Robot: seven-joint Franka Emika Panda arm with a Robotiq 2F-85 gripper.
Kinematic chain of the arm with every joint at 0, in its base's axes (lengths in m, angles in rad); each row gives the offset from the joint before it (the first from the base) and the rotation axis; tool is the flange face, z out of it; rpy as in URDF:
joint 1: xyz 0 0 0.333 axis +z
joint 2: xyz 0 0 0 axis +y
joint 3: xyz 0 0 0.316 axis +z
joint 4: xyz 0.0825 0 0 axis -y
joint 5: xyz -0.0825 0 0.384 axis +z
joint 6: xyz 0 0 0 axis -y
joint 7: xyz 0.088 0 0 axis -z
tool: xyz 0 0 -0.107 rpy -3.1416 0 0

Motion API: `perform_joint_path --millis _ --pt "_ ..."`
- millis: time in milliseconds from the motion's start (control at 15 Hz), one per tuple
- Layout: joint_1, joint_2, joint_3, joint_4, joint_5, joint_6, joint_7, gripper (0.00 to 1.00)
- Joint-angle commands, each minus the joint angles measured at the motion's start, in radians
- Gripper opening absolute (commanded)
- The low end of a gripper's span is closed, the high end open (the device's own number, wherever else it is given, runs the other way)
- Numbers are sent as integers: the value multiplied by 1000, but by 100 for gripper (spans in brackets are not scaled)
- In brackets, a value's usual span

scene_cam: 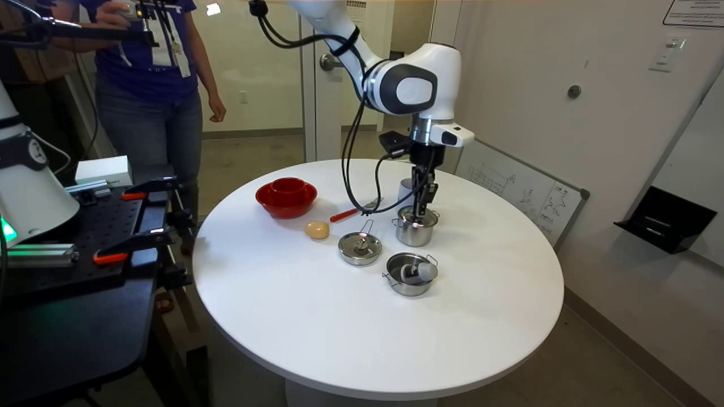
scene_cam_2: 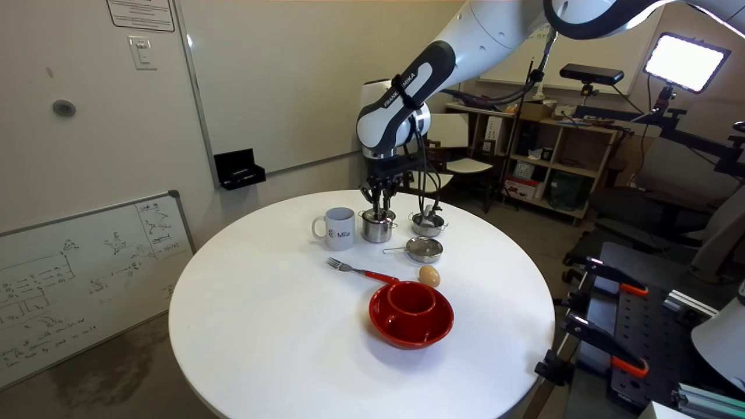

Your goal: Uncover the pots on the table

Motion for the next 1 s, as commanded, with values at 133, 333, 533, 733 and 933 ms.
perform_joint_path --millis 133,333,533,733,933 --pt "5 -27 3 -31 6 -4 18 5" --pt "11 -42 4 -47 6 4 22 5" --pt "41 -111 -19 -120 -9 31 61 5" --pt "84 -194 -57 -206 -27 52 132 5" --pt "141 -289 -112 -309 -59 31 238 5"
